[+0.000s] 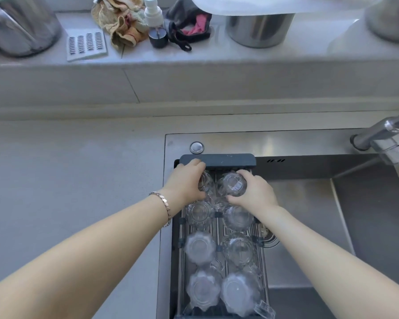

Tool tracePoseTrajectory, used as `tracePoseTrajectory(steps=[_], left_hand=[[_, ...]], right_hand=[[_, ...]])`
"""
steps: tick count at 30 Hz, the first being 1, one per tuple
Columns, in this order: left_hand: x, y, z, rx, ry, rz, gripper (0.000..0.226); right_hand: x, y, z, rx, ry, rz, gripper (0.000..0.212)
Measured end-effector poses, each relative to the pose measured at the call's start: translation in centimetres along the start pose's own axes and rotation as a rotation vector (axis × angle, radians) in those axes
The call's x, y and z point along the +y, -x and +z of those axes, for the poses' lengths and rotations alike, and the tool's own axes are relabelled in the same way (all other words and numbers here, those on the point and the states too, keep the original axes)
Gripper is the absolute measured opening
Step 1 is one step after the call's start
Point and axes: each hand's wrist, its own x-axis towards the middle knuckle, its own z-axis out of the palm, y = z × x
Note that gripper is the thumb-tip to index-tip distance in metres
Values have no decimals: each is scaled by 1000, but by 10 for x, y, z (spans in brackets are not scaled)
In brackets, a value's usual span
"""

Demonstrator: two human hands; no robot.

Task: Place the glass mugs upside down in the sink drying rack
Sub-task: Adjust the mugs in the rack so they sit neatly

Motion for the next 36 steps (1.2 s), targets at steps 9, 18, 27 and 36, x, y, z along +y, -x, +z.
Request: tracePoseTrajectory(steps=[9, 18, 27, 36], left_hand=[[8, 37, -6, 208, 331, -262, 63], [34, 8, 2, 103, 251, -461, 44], [22, 9, 19, 6, -89, -108, 67], [21, 8, 8, 10, 18, -243, 59]], right_hand=[[1, 2, -1, -8, -39, 2, 75], [-4, 4, -1, -13, -4, 17, 74], [-2, 6, 3, -10, -75, -5, 77], [0, 7, 4, 28, -93, -101, 71]])
